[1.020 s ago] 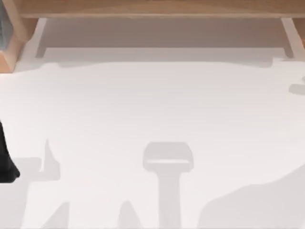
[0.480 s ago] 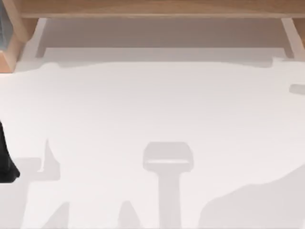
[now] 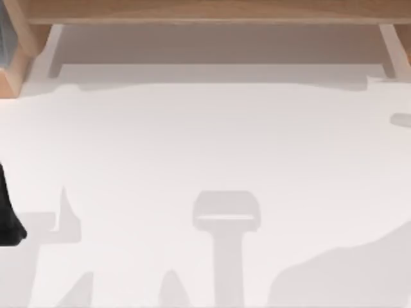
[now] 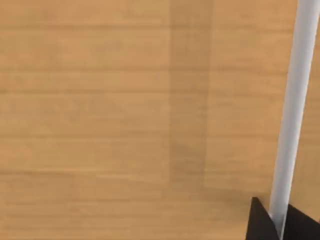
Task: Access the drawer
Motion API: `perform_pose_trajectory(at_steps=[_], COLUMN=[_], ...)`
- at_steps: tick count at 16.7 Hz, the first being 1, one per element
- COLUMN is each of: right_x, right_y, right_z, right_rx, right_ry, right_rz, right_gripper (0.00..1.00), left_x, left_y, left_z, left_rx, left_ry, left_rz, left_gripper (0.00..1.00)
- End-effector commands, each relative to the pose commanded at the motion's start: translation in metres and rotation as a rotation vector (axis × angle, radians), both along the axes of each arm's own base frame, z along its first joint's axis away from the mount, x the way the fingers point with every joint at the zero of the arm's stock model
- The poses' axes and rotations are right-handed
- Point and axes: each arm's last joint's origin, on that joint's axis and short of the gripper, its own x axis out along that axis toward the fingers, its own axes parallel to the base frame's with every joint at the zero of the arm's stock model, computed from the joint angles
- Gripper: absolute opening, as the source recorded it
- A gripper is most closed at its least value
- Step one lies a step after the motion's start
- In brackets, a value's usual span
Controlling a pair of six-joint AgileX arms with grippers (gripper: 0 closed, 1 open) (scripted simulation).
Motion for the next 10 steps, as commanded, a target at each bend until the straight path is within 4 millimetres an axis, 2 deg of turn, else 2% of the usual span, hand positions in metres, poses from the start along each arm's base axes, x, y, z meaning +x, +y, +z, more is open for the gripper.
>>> perform_pose_trajectory(at_steps=[3,8,10], right_x=[-0.009,-0.053,-0.062], right_y=[-0.001,0.001,0.001], right_z=[0.005,0.001,0.0], right_rx=[-0.011,0.0,0.0], right_ry=[-0.016,0.0,0.0], right_rz=[0.0,0.0,0.0], right_gripper=[0.0,0.0,0.0], left_x=[0.0,0.0,0.0], left_y=[0.0,0.0,0.0], left_z=[0.0,0.0,0.0], left_rx=[0.0,0.0,0.0], left_ry=[0.0,0.0,0.0], left_rz=[0.0,0.0,0.0], left_gripper=[1.0,1.0,1.0])
